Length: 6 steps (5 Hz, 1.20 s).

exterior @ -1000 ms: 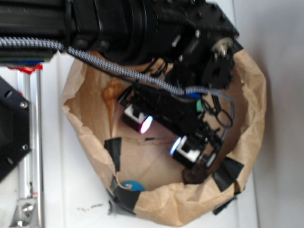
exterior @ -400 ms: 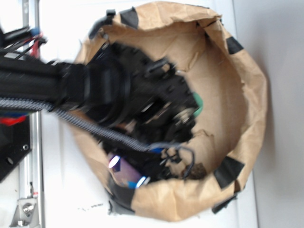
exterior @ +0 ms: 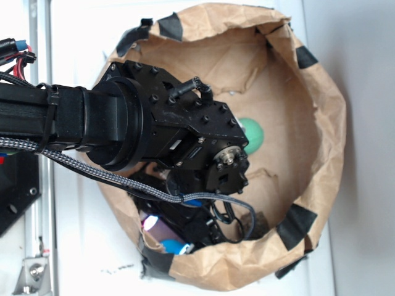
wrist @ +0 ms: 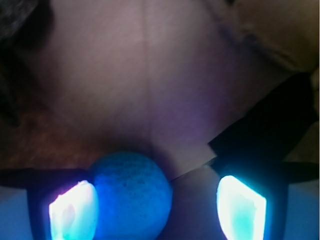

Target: Grab the blue ball.

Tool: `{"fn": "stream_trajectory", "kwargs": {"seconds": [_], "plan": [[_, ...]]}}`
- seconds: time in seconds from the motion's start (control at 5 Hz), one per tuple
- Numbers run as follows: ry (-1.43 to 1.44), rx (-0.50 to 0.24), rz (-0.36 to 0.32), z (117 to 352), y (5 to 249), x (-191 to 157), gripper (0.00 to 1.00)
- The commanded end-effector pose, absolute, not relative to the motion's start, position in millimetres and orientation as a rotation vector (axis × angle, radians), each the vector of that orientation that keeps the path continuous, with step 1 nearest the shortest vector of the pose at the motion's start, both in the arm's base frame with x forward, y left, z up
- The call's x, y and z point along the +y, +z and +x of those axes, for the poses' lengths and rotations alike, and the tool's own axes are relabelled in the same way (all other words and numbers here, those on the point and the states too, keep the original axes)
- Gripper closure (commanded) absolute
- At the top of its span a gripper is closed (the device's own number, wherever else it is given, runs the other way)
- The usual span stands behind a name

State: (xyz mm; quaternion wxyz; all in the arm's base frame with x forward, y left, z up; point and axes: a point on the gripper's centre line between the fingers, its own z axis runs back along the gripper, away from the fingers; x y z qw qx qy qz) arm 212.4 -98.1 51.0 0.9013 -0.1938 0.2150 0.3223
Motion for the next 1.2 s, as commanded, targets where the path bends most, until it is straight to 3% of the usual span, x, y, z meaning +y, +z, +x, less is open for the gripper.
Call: {"fn": "stream_trajectory", "kwargs": {"seconds": [0.0, 0.2, 0.6, 0.8, 1.0], "plan": [[0.650, 0.458, -0.510, 192.0, 61.0, -112.8, 0.00], [0.665, 0.427, -0.574, 201.1, 70.8, -108.5, 0.00], [0.674, 0.450, -0.598, 217.4, 58.7, -105.5, 0.00], [0.649, 0.478, -0.583, 191.3, 46.6, -129.3, 0.00], [0.616, 0.521, -0.573, 193.7, 39.9, -133.6, 0.00]]}}
